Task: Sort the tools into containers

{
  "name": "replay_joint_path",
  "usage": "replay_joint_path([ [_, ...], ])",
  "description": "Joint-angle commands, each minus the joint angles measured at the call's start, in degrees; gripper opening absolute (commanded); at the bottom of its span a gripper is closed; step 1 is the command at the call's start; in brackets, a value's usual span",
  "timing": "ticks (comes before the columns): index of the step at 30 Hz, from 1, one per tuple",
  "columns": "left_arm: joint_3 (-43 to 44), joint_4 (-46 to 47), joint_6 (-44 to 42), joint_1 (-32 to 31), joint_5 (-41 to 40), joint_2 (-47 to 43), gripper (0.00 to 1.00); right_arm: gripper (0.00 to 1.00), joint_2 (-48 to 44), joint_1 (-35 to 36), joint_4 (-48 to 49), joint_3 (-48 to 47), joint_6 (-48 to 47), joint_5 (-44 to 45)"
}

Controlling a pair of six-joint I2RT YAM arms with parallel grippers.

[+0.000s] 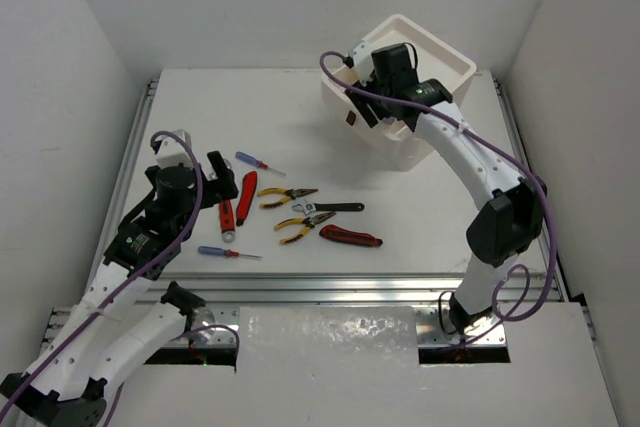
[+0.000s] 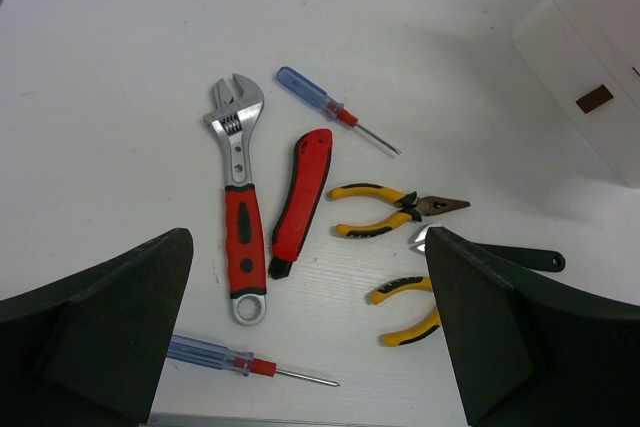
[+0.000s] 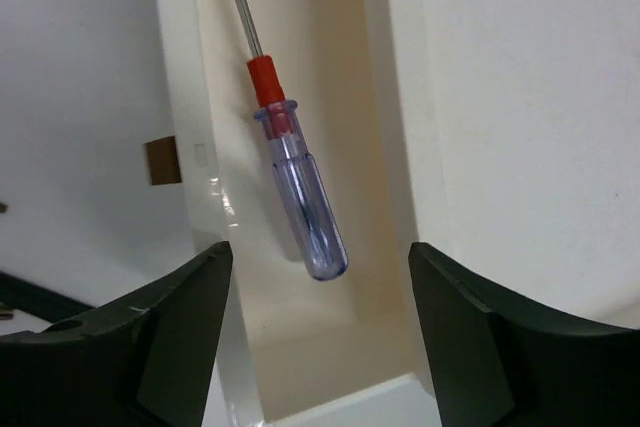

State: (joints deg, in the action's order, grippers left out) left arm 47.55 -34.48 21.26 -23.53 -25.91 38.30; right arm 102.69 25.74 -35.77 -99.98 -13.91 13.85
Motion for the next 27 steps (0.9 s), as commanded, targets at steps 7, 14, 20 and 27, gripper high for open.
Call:
replay_joint_path([
  [7, 0.61, 2.14, 0.10, 0.85, -2.38, -1.04, 1.00, 0.74, -4.43, 9.32, 6.47, -2.77, 6.95, -10.75],
  [14, 0.70, 1.96, 0.37, 1.29, -3.27, -1.83, 1.00, 0.70, 10.46, 13.11, 12.48, -2.83, 8.99, -24.38],
  [20, 0.53, 2.22, 0.10, 1.55, -2.65, -1.22, 1.00, 0.63, 26.31, 13.99, 8.88, -18.38, 6.80, -29.22],
  [27, 0.44, 2.84, -0.51, 1.82, -0.81, 0.10, 1.00, 0.61, 36.78, 14.96, 9.31, -23.07, 4.68, -30.19],
])
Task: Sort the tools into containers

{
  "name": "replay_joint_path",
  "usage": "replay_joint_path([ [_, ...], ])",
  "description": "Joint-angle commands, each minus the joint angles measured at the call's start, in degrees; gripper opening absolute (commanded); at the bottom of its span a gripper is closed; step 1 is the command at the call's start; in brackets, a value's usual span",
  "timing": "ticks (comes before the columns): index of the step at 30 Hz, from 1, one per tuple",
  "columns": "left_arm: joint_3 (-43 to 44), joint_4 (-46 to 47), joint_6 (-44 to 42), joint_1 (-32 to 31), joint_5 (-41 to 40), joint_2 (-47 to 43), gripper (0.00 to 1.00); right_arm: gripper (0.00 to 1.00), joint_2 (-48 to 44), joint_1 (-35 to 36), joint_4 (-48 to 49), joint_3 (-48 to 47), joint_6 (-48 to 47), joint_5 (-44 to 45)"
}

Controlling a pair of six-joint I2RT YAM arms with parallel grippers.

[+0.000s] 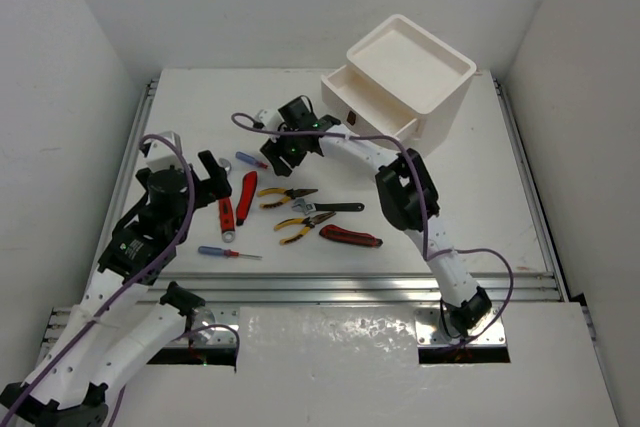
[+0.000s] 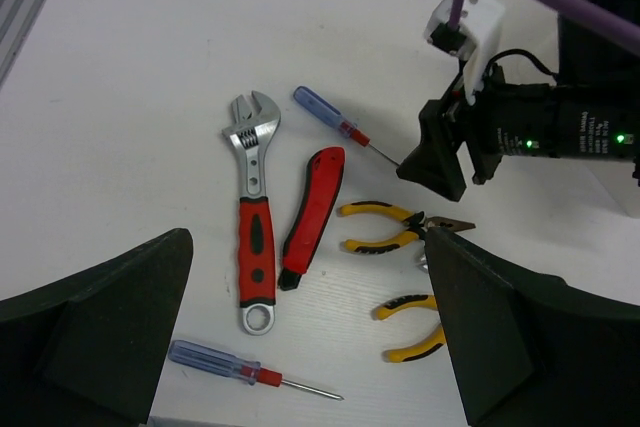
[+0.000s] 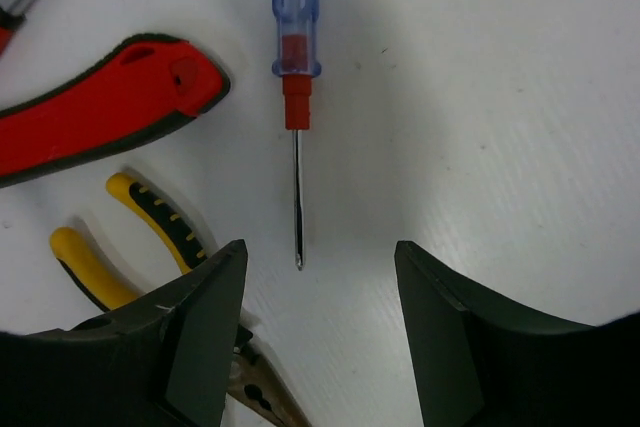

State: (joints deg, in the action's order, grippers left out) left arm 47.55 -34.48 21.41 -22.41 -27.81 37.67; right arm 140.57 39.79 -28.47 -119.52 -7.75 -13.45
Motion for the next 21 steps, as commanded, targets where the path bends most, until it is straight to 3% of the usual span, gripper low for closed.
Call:
replay_joint_path([
  [1, 0.44, 2.93, -0.67, 0.79, 1.27, 0.91, 1.00, 0.61, -0.74, 0.90, 2.27, -3.26, -1.31, -2.89],
  [14, 0.26, 3.28, -1.02, 0.97, 2.76, 0.56, 1.00, 0.51, 6.64, 1.69, 6.05, -5.54, -0.77, -3.86],
  [16, 0.26, 3.28, -1.11, 0.97, 3.11, 0.56, 1.00, 0.45, 7.08, 2.48, 5.97, -5.98, -2.35, -1.59],
  [21, 0.09, 3.45, -1.19, 0.97, 3.55, 0.04, 1.00, 0.15, 6.38, 4.24, 7.19, -2.48, -5.52, 2.46],
])
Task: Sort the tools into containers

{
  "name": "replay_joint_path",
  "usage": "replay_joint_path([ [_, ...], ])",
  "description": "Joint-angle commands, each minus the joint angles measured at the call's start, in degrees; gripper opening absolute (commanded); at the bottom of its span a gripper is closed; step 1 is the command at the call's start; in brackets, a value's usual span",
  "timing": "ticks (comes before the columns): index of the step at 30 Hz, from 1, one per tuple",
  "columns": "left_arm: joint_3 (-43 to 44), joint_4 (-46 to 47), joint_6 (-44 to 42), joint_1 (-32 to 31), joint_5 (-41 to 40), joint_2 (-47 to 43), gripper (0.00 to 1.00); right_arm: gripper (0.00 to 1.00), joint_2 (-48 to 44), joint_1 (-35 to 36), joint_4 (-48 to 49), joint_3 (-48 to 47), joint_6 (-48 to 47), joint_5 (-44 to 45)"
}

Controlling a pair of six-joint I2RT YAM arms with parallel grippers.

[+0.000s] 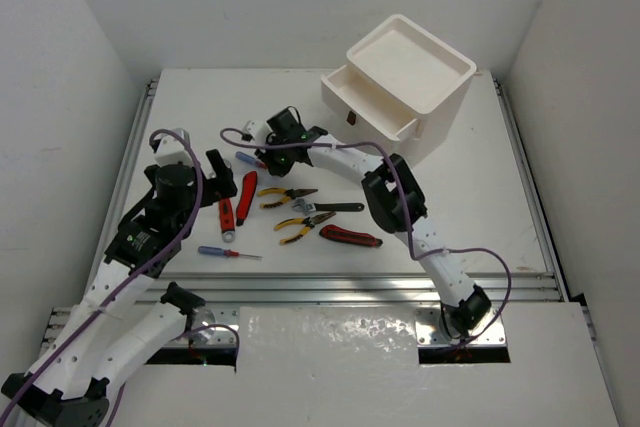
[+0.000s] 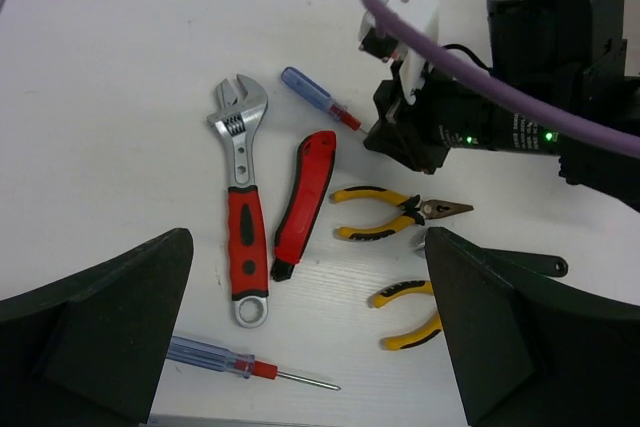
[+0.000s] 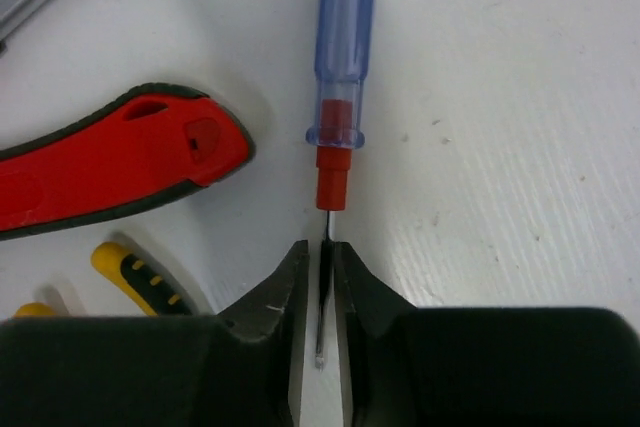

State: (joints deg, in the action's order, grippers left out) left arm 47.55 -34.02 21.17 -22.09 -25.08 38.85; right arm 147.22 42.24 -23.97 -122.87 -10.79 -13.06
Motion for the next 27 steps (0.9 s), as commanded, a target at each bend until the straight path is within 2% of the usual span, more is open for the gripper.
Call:
replay_joint_path([
  [1, 0.09, 2.99, -0.95, 0.64, 0.82, -1.23, 1.00, 0.11, -0.70, 1.79, 3.04, 1.66, -2.83, 2.07],
  [3, 0.09, 3.00, -0.95, 0.64, 0.91, -1.50, 1.00, 0.00, -1.84, 1.88, 3.49, 3.42, -2.92, 2.16],
  [8, 0.00, 3.08, -0.95, 0.64, 1.00, -1.76, 1.00, 0.00, -6.23, 2.15, 5.24, 6.93, -2.93, 1.45],
  [12, 0.09, 3.00, -0.95, 0.64, 0.91, -1.85, 1.00, 0.00, -10.63, 2.32, 7.44, 7.29, -0.12, 5.31],
  [19, 0.09, 2.99, -0.87, 0.64, 0.65, -1.94, 1.00, 0.00, -18.36, 2.24, 4.81, 4.74, 3.58, 12.08],
  [27, 0.09, 2.82, -0.69, 0.64, 0.12, -2.38, 1.00, 0.00, -36.35, -0.22, -1.34, 12.56, -0.37, 22.90],
])
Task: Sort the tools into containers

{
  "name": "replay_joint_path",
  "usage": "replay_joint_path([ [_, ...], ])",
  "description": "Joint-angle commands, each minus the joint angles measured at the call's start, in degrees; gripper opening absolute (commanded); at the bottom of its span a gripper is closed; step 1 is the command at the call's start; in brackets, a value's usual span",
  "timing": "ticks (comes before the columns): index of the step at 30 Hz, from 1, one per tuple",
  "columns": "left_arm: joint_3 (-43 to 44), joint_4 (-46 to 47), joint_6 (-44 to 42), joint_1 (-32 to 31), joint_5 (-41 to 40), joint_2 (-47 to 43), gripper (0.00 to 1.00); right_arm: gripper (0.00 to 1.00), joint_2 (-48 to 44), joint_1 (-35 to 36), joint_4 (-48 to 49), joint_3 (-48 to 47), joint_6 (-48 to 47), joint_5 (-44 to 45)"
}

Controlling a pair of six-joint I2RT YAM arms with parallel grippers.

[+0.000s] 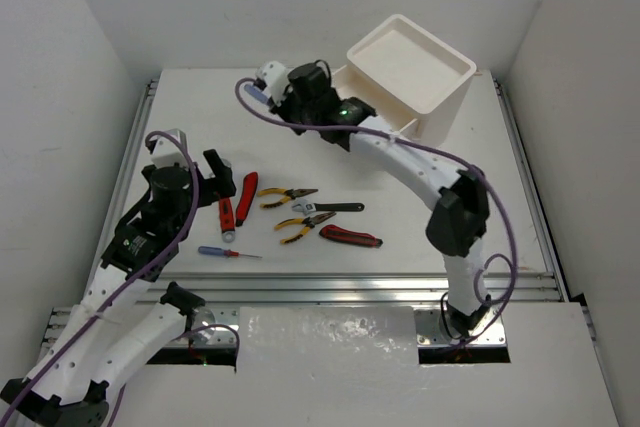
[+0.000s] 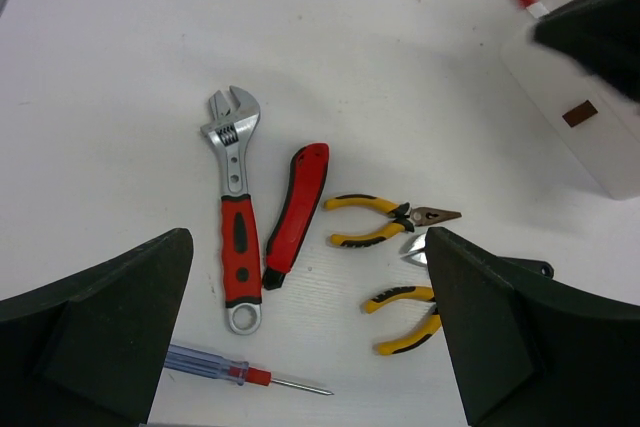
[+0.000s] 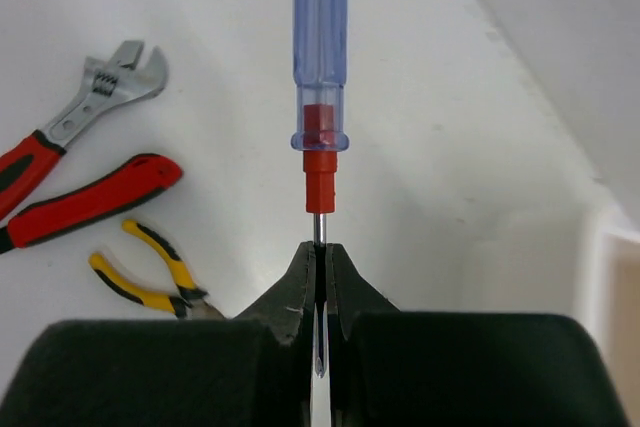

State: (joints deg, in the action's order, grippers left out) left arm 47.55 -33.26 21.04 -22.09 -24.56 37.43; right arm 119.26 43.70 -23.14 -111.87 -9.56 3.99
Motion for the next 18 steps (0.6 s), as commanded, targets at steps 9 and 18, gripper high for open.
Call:
replay_joint_path([
  [9, 1.84, -1.55, 2.34, 1.78, -7.26, 2.12, 1.00, 0.00, -19.24, -16.97, -12.81, 5.26, -2.48, 1.82],
  [18, 4.57, -9.71, 17.44, 1.96, -12.34, 4.67, 1.00, 0.02, -18.98, -23.58, -13.08, 9.13, -2.21, -2.49],
])
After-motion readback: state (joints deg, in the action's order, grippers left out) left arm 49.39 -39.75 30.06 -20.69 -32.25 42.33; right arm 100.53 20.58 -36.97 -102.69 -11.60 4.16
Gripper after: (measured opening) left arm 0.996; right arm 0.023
